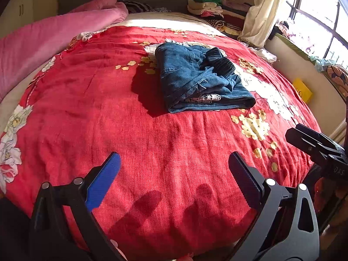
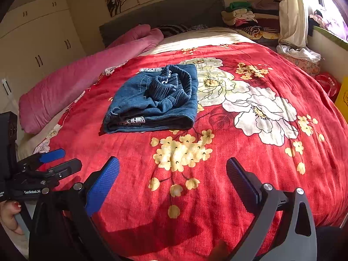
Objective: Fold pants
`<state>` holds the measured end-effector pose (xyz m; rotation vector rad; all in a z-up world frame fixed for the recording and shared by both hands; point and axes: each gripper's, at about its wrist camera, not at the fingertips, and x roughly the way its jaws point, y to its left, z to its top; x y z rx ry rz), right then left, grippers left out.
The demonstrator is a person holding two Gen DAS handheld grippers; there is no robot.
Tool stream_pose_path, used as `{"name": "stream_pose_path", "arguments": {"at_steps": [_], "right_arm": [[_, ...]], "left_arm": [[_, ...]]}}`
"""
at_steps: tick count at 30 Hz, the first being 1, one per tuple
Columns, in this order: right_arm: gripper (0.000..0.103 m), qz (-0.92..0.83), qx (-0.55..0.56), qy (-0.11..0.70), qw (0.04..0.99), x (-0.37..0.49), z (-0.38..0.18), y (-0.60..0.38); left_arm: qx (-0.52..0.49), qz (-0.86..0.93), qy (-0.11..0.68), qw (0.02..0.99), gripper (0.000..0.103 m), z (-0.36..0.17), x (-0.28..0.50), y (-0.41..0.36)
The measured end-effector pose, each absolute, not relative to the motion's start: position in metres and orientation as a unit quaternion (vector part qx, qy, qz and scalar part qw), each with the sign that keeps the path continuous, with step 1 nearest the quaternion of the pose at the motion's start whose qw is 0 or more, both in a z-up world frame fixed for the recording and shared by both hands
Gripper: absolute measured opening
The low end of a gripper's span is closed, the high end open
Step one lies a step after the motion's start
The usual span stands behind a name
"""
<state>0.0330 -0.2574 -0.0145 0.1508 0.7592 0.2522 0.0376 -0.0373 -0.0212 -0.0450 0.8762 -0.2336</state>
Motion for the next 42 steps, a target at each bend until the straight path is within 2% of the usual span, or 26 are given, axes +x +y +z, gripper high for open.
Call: {"name": "stream_pose_path", "arguments": {"at_steps": [42], "right_arm": [[0.098, 0.120, 0.072, 0.378, 0.915, 0.0371, -0.0222, -0.2585]], "left_arm": [[-0.031, -0.089, 0.419, 0.903, 0.093, -0.0199, 0.0402, -0.0313]]}}
